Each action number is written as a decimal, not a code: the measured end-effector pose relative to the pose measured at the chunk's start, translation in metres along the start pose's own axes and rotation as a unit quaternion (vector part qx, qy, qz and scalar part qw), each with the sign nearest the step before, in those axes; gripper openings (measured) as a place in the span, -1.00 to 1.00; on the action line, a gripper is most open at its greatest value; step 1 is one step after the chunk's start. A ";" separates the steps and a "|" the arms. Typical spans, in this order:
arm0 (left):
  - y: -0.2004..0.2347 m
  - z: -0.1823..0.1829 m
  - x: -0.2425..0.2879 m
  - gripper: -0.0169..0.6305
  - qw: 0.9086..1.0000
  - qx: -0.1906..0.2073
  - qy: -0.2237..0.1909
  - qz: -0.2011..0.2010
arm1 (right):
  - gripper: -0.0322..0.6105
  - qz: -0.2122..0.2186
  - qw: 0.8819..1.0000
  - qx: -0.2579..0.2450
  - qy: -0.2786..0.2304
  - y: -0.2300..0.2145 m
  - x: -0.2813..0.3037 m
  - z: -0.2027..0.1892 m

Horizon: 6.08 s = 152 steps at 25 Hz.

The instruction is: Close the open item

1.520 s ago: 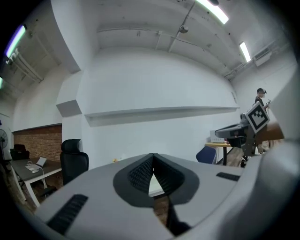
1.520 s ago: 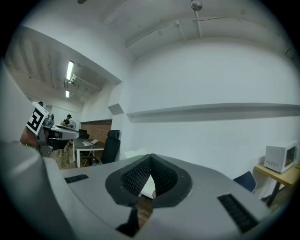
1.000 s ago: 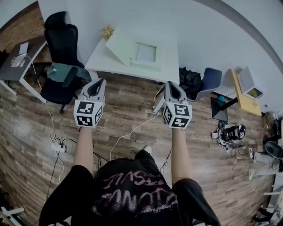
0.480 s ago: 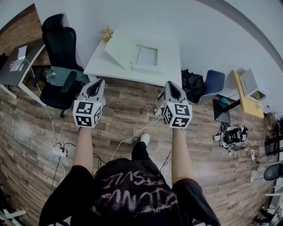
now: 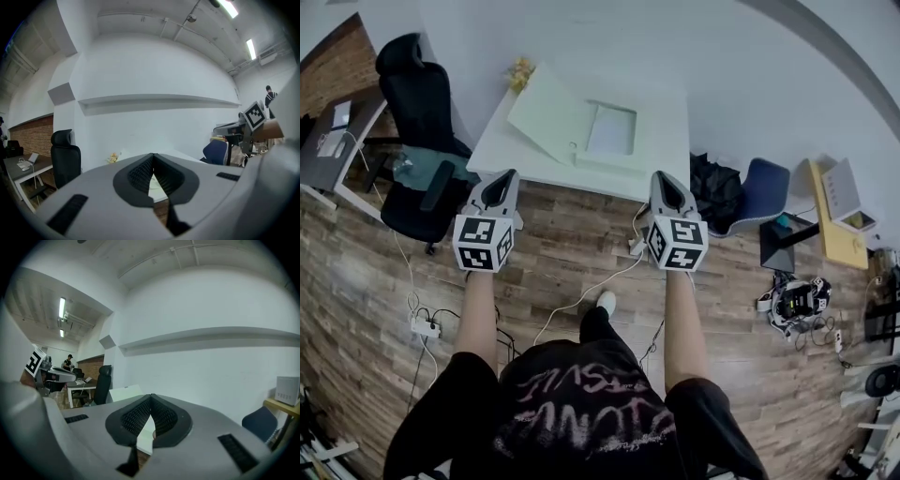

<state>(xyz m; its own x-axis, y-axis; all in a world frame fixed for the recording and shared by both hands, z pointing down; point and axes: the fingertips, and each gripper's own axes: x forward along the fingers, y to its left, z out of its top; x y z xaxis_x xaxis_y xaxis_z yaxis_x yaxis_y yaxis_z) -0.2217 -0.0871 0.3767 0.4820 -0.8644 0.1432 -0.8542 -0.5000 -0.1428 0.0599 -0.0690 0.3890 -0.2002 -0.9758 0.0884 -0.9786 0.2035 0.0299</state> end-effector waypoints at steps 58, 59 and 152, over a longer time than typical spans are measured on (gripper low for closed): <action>0.142 -0.041 0.221 -0.95 0.993 -0.033 0.087 0.074 | -0.87 0.076 0.995 0.015 0.064 -0.052 0.287 -0.032; 0.144 -0.043 0.220 -0.95 0.993 -0.034 0.091 0.073 | -0.87 0.077 0.995 0.015 0.065 -0.049 0.289 -0.033; -0.184 -0.049 0.317 -0.50 0.946 -0.017 0.132 -0.294 | -0.87 -0.120 0.983 0.084 0.110 -0.232 0.084 -0.111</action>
<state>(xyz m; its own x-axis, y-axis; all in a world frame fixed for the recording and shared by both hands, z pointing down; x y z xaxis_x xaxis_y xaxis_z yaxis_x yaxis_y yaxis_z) 0.0786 -0.2667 0.4966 0.8143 -0.3905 0.4295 -0.4606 -0.8850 0.0687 0.2756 -0.1891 0.4999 0.0347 -0.9495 0.3118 -0.9942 -0.0646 -0.0862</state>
